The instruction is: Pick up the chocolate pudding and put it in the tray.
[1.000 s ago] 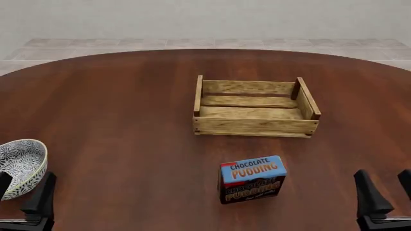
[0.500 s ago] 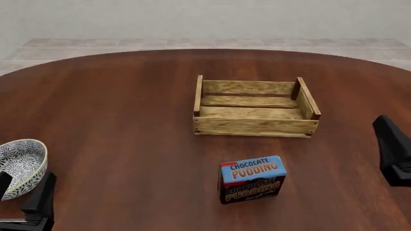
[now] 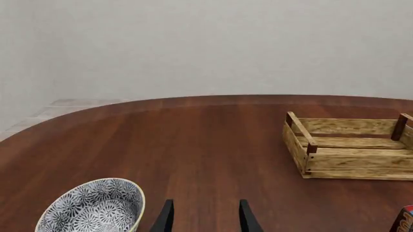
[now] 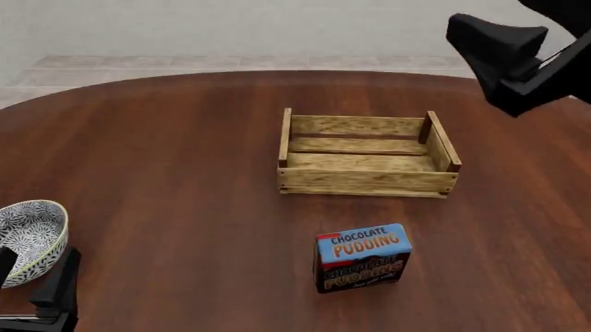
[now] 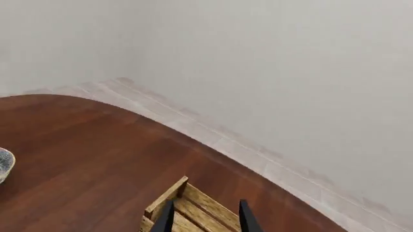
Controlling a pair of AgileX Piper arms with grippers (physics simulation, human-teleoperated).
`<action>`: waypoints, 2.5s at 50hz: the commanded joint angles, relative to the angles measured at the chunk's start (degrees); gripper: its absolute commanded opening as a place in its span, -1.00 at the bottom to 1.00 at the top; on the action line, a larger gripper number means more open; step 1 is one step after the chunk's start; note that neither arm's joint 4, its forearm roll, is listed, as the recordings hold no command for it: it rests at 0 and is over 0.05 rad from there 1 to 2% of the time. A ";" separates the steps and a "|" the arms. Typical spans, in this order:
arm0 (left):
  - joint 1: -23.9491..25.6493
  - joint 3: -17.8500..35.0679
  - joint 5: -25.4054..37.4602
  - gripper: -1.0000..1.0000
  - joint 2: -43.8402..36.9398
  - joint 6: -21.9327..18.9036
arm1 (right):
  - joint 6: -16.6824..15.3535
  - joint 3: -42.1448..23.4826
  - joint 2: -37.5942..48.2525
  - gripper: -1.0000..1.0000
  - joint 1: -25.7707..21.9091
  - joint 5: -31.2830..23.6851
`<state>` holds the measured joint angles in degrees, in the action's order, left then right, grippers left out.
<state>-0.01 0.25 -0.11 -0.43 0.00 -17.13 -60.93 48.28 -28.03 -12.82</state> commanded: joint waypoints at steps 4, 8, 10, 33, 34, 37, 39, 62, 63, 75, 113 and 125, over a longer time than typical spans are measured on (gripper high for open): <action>0.01 0.00 0.00 1.00 0.00 0.01 | -11.25 -15.23 13.83 1.00 -13.90 -11.09; -0.01 0.00 0.00 1.00 0.01 0.00 | -13.73 -18.02 15.89 1.00 -17.10 -15.38; 0.00 0.00 0.00 1.00 0.01 0.00 | -14.83 -19.98 16.87 1.00 -19.92 -19.03; 0.01 0.00 0.00 1.00 0.00 0.00 | -27.52 -29.09 26.42 1.00 -26.21 -42.73; 0.00 0.00 0.00 1.00 -0.01 0.02 | -28.34 -29.91 27.34 1.00 -25.85 -44.54; -0.01 0.00 0.00 1.00 0.01 0.00 | -30.70 -30.78 28.81 1.00 -24.59 -46.62; 0.01 0.00 0.00 1.00 0.00 0.01 | -31.56 -30.40 28.65 1.00 -25.07 -47.31; -0.01 0.00 0.00 1.00 0.00 0.00 | -40.49 -16.07 24.18 1.00 -25.40 -47.51; 0.00 0.00 0.00 1.00 0.01 -0.01 | -40.29 -15.08 24.02 1.00 -25.65 -47.32; 0.00 0.00 0.00 1.00 0.01 -0.01 | -35.71 -7.84 21.57 1.00 -30.76 -44.81; 0.00 0.00 0.00 1.00 0.00 0.00 | -33.23 -2.61 24.50 1.00 -28.83 -41.59; 0.00 0.00 0.00 1.00 0.01 -0.01 | -34.65 -4.09 26.00 1.00 -26.43 -42.46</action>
<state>-0.01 0.25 -0.11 -0.43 0.00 -50.79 -64.00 73.11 -56.18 -54.68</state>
